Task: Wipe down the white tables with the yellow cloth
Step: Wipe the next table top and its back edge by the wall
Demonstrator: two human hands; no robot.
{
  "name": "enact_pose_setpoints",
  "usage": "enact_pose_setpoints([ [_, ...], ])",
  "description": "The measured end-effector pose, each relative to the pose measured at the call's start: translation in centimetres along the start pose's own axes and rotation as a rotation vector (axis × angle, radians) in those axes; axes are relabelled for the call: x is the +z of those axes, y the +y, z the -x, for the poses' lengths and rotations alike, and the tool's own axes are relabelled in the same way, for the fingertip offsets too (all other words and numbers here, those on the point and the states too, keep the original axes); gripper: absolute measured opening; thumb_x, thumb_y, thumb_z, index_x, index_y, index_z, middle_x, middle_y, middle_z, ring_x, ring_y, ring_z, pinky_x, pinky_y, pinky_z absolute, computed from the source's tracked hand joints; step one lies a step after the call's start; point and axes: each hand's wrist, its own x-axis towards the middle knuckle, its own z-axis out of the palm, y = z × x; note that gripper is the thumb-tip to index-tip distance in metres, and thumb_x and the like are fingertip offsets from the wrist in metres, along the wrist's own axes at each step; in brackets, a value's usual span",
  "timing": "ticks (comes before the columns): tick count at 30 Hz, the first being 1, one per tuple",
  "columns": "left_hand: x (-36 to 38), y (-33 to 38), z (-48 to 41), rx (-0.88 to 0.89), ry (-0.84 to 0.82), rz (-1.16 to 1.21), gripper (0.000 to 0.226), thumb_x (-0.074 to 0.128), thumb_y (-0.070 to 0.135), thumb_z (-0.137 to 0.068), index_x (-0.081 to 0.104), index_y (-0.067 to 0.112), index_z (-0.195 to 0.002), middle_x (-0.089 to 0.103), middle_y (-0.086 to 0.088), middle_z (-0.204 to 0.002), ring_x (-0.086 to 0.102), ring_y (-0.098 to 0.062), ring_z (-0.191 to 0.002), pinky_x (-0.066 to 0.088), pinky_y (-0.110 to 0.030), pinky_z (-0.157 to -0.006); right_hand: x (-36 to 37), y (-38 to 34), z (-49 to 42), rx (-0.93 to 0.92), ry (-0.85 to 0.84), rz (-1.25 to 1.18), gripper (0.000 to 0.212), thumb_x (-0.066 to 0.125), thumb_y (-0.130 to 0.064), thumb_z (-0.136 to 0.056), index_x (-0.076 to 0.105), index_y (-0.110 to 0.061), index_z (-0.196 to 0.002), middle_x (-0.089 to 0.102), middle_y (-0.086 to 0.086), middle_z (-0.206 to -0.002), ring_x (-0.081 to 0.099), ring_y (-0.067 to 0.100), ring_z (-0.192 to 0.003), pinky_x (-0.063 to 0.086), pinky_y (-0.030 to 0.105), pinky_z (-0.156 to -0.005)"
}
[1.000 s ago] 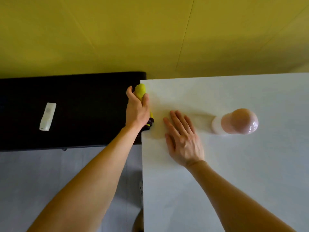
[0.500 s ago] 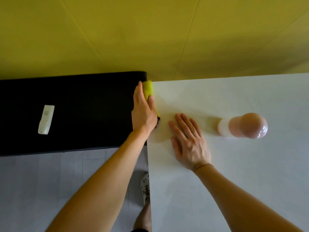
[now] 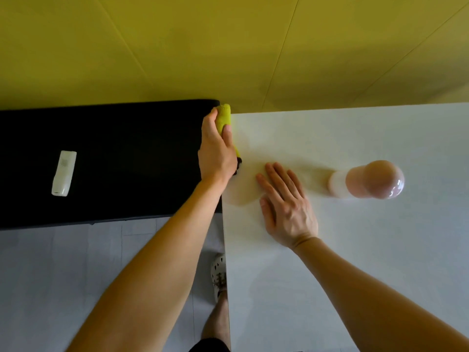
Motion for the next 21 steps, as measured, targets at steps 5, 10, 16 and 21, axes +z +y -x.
enact_pose_setpoints([
  [5,-1.6,-3.1,10.4,0.046,-0.048,0.070,0.054,0.042,0.041,-0.116,0.035,0.022,-0.165,0.048,0.001,-0.166,0.060,-0.021,-0.138,0.056,-0.035,-0.101,-0.1,-0.1,0.0,-0.001,-0.001,-0.017,0.053,0.060,-0.018,-0.105,0.055,-0.008,-0.157,0.042,0.016,-0.170,0.031,0.033,-0.163,0.031,0.060,-0.128],
  [10,-1.4,-3.1,8.2,-0.021,-0.064,0.038,0.054,0.043,0.043,-0.114,0.034,0.023,-0.164,0.058,-0.005,-0.154,0.069,-0.030,-0.120,0.051,-0.031,-0.086,-0.3,-0.1,-0.2,0.007,-0.006,-0.036,0.054,0.059,-0.017,-0.104,0.055,-0.007,-0.157,0.041,0.015,-0.171,0.029,0.032,-0.164,0.030,0.059,-0.129],
  [16,-0.4,-1.5,3.4,-0.026,-0.024,0.028,0.051,0.044,0.041,-0.115,0.036,0.026,-0.163,0.049,0.004,-0.165,0.061,-0.026,-0.134,0.047,-0.029,-0.092,-0.2,-0.1,-0.2,0.001,0.000,-0.017,0.052,0.059,-0.017,-0.105,0.056,-0.007,-0.156,0.043,0.017,-0.169,0.032,0.034,-0.163,0.030,0.059,-0.129],
  [21,-3.0,-4.9,17.9,-0.012,-0.157,0.140,0.059,0.041,0.044,-0.114,0.025,0.029,-0.169,0.032,0.008,-0.176,0.048,-0.014,-0.151,0.043,-0.009,-0.107,0.0,-0.1,-0.3,-0.006,-0.003,-0.020,0.052,0.059,-0.015,-0.104,0.056,-0.005,-0.155,0.042,0.019,-0.169,0.032,0.036,-0.163,0.030,0.061,-0.128],
])
